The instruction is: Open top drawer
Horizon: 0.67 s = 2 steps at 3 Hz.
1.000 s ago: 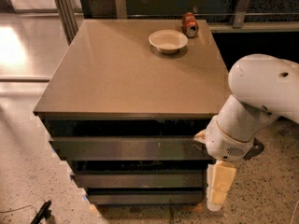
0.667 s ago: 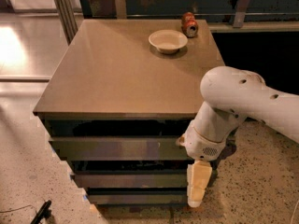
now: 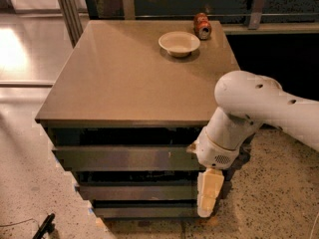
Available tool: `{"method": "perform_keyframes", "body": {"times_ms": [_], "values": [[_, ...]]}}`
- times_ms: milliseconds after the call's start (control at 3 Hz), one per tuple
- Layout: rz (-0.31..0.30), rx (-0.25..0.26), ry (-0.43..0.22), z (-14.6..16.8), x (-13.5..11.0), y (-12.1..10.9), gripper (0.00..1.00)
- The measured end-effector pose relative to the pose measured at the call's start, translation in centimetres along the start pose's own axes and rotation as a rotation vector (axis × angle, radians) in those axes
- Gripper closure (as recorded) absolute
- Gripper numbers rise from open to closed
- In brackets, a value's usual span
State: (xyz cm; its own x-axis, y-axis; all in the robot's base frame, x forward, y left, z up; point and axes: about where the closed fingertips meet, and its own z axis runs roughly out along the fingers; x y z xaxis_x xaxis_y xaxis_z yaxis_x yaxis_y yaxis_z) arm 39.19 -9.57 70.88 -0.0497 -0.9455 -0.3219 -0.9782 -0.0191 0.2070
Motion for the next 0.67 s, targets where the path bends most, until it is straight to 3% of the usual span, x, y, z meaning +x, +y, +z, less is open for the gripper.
{"method": "perform_keyframes", "body": {"times_ms": [333,667], "values": [[0.002,0.023,-0.033,-0.5,-1.5,-2.8,0.0],[0.011,0.011,-0.046,0.7,-1.9,-5.1,0.0]]}}
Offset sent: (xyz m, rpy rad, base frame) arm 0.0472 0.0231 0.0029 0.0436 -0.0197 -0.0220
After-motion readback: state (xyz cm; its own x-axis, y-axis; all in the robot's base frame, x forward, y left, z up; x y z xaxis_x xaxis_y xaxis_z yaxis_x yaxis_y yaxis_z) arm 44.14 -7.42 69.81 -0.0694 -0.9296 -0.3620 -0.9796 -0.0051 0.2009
